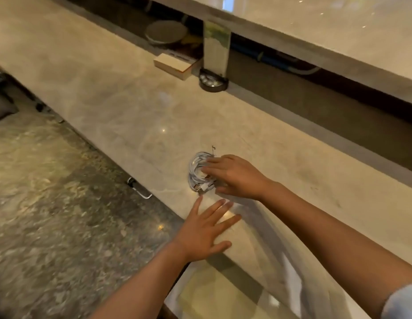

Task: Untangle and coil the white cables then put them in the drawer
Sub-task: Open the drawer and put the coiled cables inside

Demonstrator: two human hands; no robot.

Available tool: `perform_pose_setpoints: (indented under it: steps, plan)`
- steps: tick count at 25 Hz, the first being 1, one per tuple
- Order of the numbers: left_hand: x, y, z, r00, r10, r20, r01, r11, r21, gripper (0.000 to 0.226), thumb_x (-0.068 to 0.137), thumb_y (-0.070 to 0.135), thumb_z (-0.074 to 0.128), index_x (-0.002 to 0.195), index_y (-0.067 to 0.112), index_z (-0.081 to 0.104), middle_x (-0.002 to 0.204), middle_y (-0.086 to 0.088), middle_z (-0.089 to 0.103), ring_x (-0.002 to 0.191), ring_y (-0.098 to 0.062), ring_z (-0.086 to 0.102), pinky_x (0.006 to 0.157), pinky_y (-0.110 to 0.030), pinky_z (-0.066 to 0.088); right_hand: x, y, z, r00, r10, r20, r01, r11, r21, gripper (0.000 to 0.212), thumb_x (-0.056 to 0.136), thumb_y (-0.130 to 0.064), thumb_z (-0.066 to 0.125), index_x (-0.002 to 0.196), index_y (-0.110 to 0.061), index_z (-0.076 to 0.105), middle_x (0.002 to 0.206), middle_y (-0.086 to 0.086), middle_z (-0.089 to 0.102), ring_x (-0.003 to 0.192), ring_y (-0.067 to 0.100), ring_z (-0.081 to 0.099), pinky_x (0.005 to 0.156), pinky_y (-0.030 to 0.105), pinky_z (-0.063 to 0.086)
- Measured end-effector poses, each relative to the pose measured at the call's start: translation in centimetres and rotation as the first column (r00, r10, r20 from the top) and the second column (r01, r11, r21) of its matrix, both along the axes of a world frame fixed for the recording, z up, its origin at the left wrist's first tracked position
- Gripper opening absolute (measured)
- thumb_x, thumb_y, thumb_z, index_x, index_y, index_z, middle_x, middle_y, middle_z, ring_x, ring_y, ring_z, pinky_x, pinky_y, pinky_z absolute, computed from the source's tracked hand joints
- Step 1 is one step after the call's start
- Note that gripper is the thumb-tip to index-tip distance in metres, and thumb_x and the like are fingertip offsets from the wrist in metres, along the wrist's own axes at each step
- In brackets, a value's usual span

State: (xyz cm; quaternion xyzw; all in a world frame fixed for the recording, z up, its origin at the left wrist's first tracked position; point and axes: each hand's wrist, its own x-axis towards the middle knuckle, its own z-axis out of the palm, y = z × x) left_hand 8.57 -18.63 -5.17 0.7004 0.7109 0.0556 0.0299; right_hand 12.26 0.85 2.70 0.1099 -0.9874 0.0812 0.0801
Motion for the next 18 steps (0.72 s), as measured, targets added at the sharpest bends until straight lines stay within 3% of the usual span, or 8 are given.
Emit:
perform_pose_setpoints:
  steps: [3,7,12,18]
  plan:
    - [0.1,0.0,-0.3,1.0,0.018,0.004,-0.018,1.0,0.007,0.06,0.09,0.061,0.031,0.144,0.036,0.027,0.154,-0.002,0.027,0.142,-0.018,0.015,0.108,-0.059,0.009,-1.1,0.3,-1.6,0.997,0.04,0.062,-0.045,0.996,0.074,0.045,0.065,-0.015,0.066,0.109,-0.01,0.058,0.099,0.008,0.068,0.099,0.029,0.062,0.075,0.039,0.05]
    - [0.1,0.0,-0.5,1.0,0.027,0.016,-0.027,1.0,0.004,0.06,0.09,0.06,0.03,0.145,0.036,0.025,0.155,-0.001,0.025,0.144,-0.018,0.016,0.11,-0.059,0.008,-1.7,0.3,-2.8,0.997,0.073,0.011,-0.074,0.987,0.143,0.018,0.072,-0.011,0.053,0.09,-0.013,0.053,0.073,0.006,0.063,0.075,0.03,0.059,0.067,0.038,0.048]
    - [0.1,0.0,-0.4,0.999,0.03,0.018,-0.03,0.999,0.025,0.061,0.089,0.06,0.032,0.144,0.036,0.026,0.154,-0.002,0.027,0.143,-0.018,0.018,0.109,-0.059,0.009,-2.0,0.6,-2.7,0.993,0.118,-0.018,-0.112,0.977,0.182,0.017,0.069,-0.013,0.069,0.079,-0.013,0.056,0.061,0.004,0.063,0.065,0.027,0.059,0.063,0.036,0.047]
    - [0.2,0.0,-0.6,0.999,0.035,0.004,-0.035,0.999,0.033,0.061,0.088,0.06,0.033,0.144,0.036,0.024,0.154,-0.002,0.027,0.143,-0.018,0.015,0.108,-0.058,0.009,-1.0,0.7,-2.6,0.998,-0.01,0.061,-0.004,0.974,0.226,0.015,0.067,-0.015,0.071,0.071,-0.01,0.058,0.057,0.006,0.062,0.059,0.028,0.057,0.061,0.034,0.047]
